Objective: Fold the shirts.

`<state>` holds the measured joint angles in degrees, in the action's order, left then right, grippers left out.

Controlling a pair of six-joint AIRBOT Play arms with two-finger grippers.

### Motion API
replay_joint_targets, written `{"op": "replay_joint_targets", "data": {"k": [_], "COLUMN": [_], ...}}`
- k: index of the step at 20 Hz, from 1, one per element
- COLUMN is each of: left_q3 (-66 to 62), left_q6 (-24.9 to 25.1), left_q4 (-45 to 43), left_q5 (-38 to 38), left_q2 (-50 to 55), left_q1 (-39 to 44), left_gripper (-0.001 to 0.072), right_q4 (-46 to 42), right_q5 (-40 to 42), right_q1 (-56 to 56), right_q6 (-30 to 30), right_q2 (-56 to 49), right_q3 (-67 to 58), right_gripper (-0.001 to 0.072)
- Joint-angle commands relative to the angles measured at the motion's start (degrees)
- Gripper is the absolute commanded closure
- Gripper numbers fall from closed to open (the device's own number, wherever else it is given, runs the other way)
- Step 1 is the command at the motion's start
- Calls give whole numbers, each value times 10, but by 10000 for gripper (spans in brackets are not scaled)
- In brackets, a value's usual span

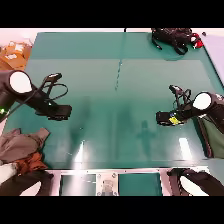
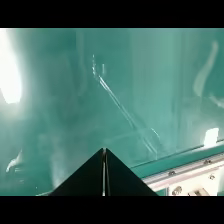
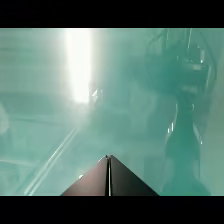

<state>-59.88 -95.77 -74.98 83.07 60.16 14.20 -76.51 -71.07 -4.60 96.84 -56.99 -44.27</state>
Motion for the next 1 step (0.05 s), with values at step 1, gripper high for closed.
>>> {"op": "replay_joint_targets", "data": {"k": [1], "left_q3": [17], "left_q6": [-2], "left_q4": [2], "left_q5": [-30], "left_q2": [-12], "left_q1": [0], "left_gripper": [684], "right_q4": [0], "right_q5": [1], "right_q1": [-6], "right_q6": [0], "right_q2": [2], "right_q3": [2], "right_gripper": [690]}}
